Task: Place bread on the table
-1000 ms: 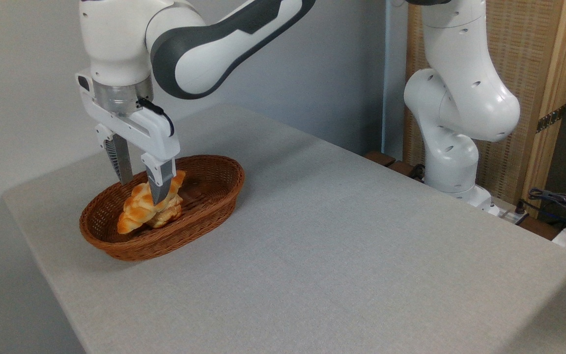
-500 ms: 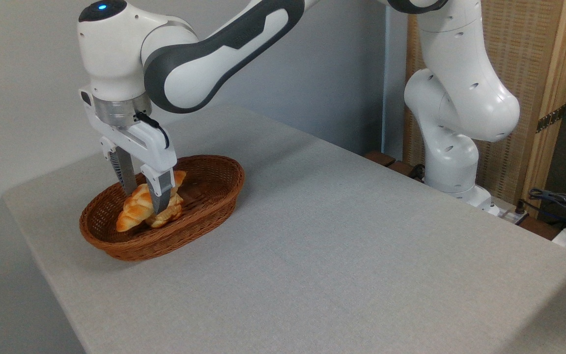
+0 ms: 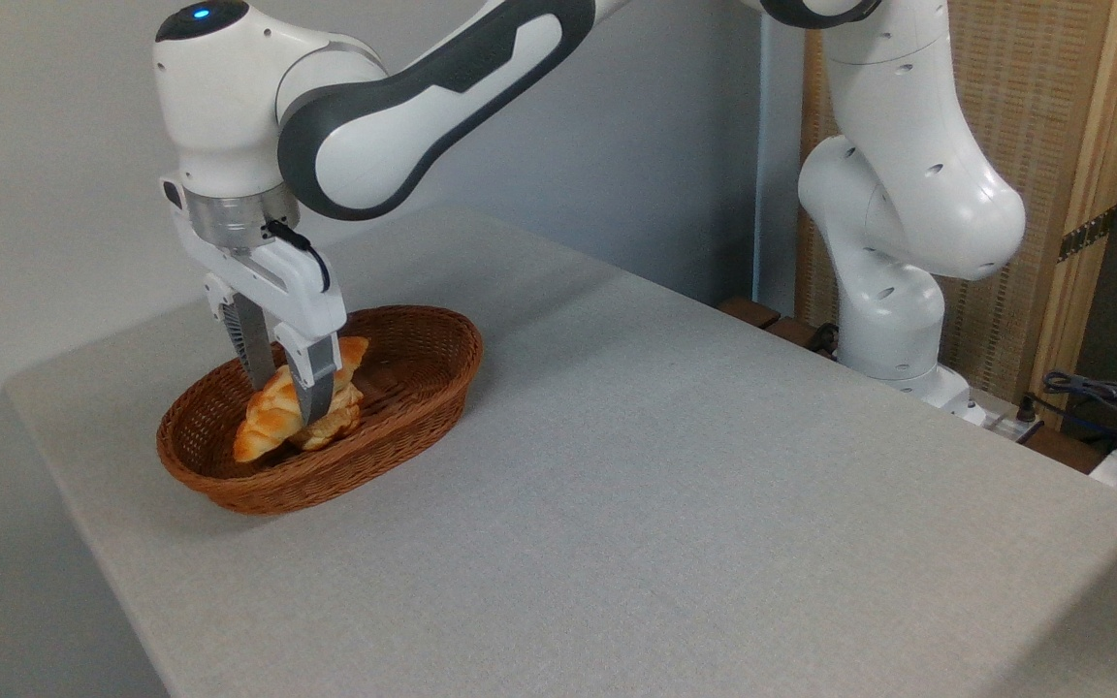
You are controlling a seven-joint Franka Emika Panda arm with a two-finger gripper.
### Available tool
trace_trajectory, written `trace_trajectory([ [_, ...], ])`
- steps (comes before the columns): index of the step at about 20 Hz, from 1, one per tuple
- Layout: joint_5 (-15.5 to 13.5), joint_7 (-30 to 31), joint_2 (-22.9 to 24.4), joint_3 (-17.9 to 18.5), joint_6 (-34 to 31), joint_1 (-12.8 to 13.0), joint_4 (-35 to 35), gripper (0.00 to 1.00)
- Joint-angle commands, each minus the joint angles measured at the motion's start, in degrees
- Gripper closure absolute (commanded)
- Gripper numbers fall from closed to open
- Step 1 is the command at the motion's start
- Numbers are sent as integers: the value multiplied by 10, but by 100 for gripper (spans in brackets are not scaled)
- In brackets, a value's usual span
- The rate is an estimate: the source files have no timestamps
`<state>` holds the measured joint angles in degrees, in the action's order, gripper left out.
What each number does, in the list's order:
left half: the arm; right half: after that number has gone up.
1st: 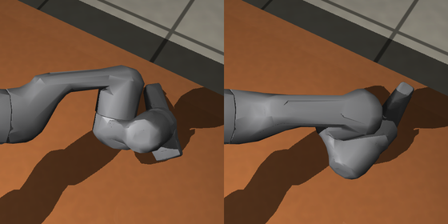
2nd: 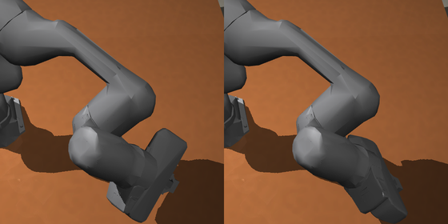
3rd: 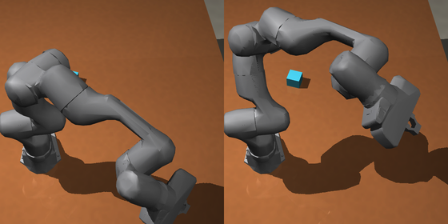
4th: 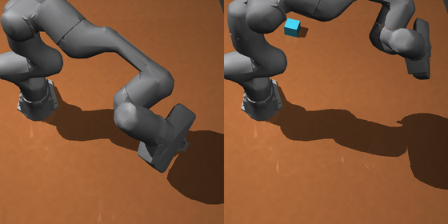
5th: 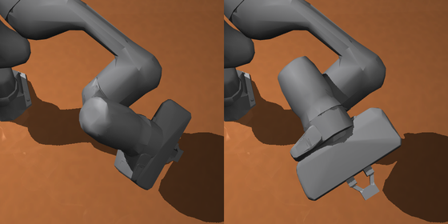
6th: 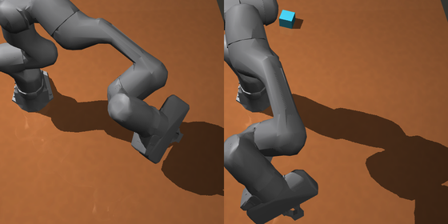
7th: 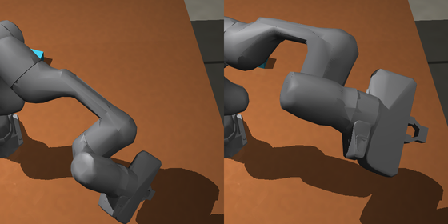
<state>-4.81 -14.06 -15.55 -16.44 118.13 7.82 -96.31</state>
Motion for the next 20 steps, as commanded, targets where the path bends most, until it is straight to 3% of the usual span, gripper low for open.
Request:
trace_trajectory([
  [1,11,10,0,0,10,2,-2,64],
  [14,9,15,7,1,10,2,1,63],
  [20,3,16,31,8,4,-2,37,61],
])
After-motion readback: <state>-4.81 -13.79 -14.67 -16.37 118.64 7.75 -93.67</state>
